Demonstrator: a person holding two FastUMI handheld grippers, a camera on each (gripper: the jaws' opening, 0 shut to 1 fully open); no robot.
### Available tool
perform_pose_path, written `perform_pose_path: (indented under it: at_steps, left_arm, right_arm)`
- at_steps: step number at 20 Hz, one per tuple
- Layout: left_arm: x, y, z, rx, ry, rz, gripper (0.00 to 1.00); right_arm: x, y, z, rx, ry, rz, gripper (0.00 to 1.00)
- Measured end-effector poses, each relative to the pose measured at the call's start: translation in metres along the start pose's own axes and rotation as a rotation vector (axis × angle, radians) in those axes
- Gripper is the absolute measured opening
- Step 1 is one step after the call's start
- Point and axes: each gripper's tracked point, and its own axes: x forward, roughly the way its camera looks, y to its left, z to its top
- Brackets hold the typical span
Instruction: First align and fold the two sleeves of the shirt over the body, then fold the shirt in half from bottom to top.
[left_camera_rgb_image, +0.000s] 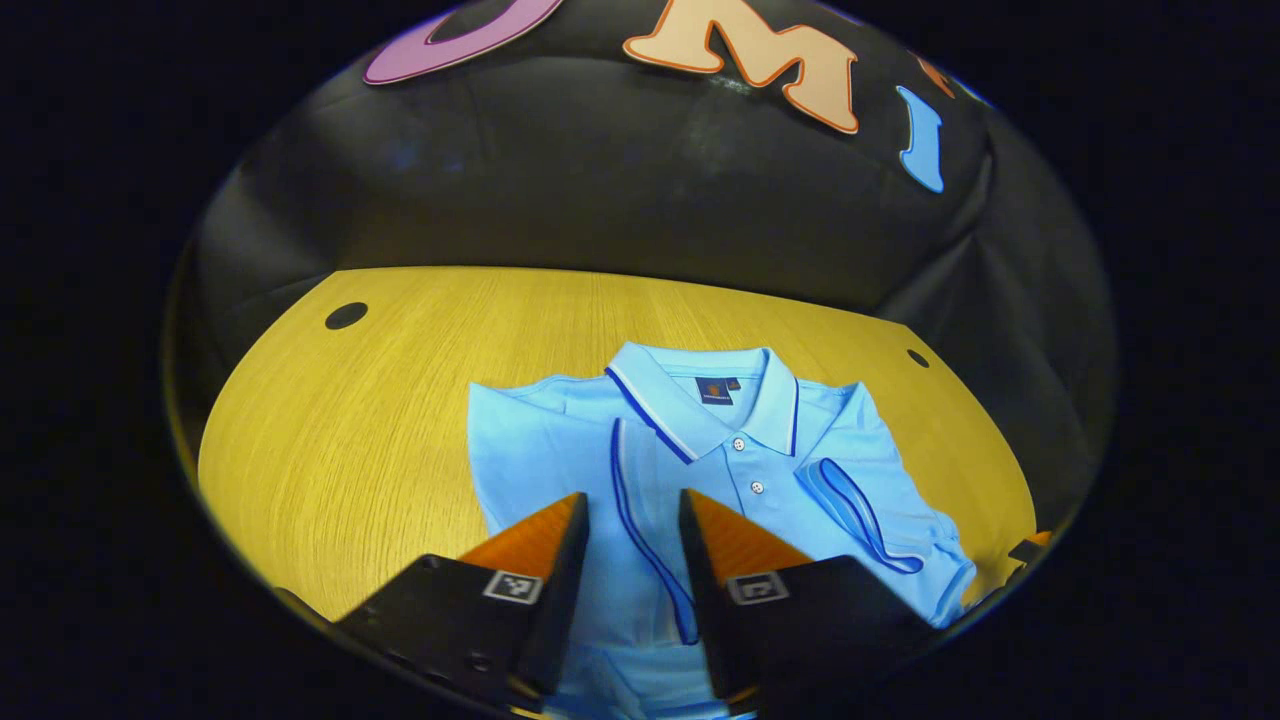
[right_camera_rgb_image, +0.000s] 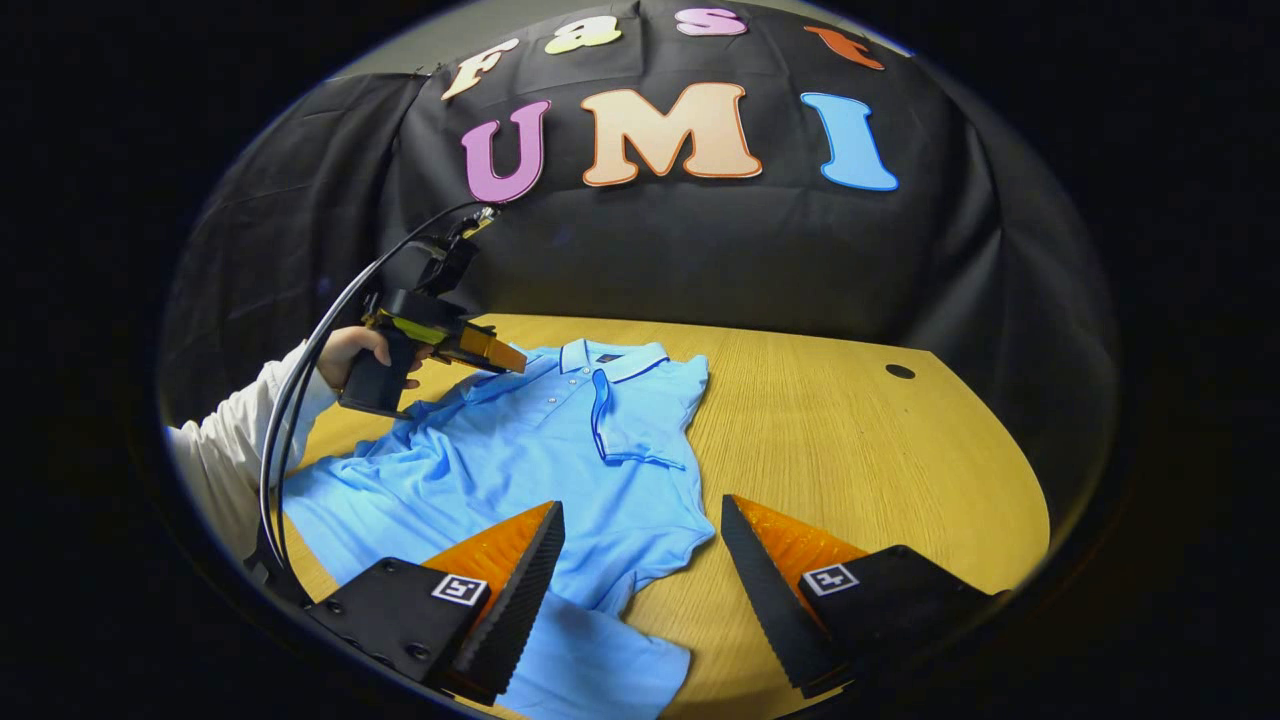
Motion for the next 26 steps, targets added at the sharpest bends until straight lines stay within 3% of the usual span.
perform_pose_path:
  at_steps: [2, 3, 6, 9, 17, 22, 26]
  left_arm:
    - [-0.011, 0.004, 0.003, -0.017, -0.011, -0.003, 0.93]
    - [-0.017, 0.004, 0.004, -0.032, -0.016, -0.006, 0.99]
    - [-0.048, -0.002, -0.003, -0.062, -0.03, -0.062, 0.98]
    - [-0.088, 0.003, -0.017, -0.003, -0.05, -0.053, 0.96]
    - [-0.198, 0.001, -0.095, 0.071, -0.049, -0.052, 0.97]
    - [-0.251, -0.006, -0.166, 0.043, -0.029, -0.046, 0.97]
    - [-0.278, -0.011, -0.205, 0.033, -0.029, -0.032, 0.96]
  right_arm:
    - [0.001, 0.002, -0.001, -0.003, 0.003, 0.005, 0.98]
    - [0.001, 0.003, -0.003, -0.005, 0.005, 0.007, 0.98]
    - [0.003, 0.005, -0.008, -0.004, 0.018, 0.013, 0.98]
    - [0.002, 0.002, -0.011, -0.015, 0.026, 0.005, 0.98]
    - [-0.034, 0.009, -0.03, -0.03, 0.033, 0.005, 0.98]
    - [-0.069, 0.028, -0.052, -0.042, 0.035, 0.039, 0.95]
    - [-0.083, 0.033, -0.076, -0.099, 0.063, 0.03, 0.98]
